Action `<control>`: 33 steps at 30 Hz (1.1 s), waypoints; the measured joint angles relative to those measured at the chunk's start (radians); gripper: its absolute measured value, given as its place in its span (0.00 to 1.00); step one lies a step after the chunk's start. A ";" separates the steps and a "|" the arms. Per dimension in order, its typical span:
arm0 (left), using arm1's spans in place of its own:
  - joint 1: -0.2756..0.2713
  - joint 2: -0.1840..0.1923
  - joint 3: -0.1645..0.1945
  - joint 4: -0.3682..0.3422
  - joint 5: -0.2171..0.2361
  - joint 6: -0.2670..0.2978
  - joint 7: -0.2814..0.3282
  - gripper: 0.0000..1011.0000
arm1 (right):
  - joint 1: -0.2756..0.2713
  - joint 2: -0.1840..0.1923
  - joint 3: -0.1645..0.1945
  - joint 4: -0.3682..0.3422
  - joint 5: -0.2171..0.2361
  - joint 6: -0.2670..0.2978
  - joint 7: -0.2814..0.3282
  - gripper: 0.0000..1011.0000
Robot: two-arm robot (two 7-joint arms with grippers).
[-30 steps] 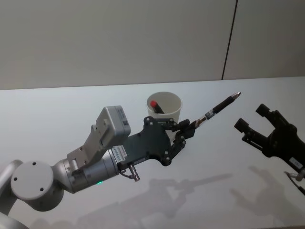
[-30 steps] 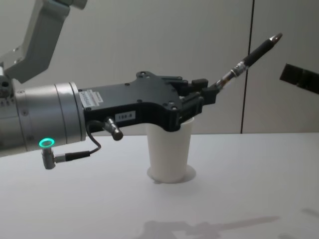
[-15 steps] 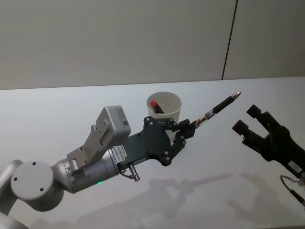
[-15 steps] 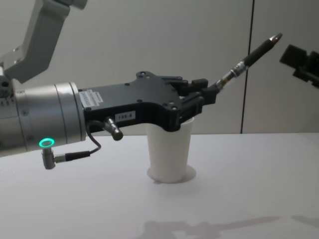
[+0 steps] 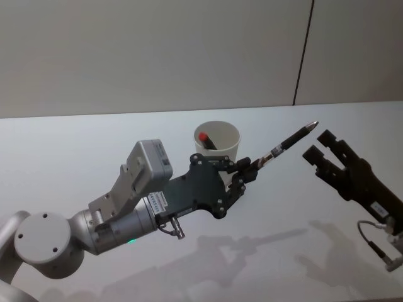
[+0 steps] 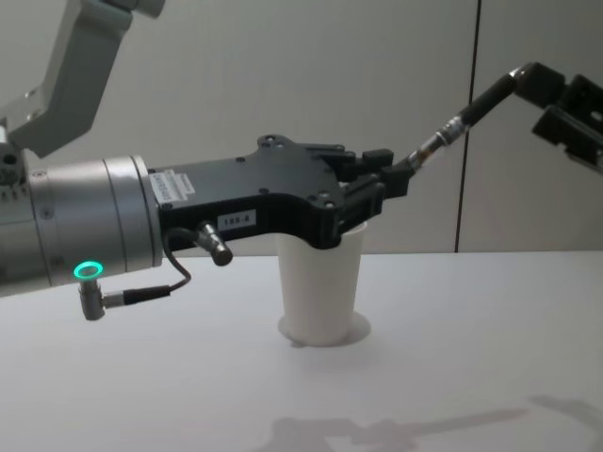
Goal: Place the pen into the pen holder.
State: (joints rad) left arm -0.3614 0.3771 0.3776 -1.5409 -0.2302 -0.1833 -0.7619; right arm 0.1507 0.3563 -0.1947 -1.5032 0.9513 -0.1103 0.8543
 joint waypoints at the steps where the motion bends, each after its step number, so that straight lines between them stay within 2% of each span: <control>1: 0.000 0.000 0.000 0.000 0.000 0.000 0.000 0.17 | 0.003 -0.002 -0.002 0.005 0.001 0.001 0.002 0.99; 26: 0.000 0.000 0.000 0.000 0.000 0.000 0.000 0.17 | 0.106 -0.075 -0.054 0.140 0.012 0.019 0.088 0.99; 31: 0.000 0.000 0.000 0.000 0.000 0.000 0.000 0.17 | 0.119 -0.082 -0.058 0.160 0.014 0.015 0.096 0.92; 33: 0.000 0.000 0.000 0.000 0.000 0.000 0.000 0.17 | 0.122 -0.083 -0.059 0.165 0.014 0.014 0.099 0.85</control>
State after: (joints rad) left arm -0.3614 0.3771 0.3776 -1.5409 -0.2302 -0.1833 -0.7619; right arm 0.2729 0.2730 -0.2538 -1.3381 0.9656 -0.0966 0.9529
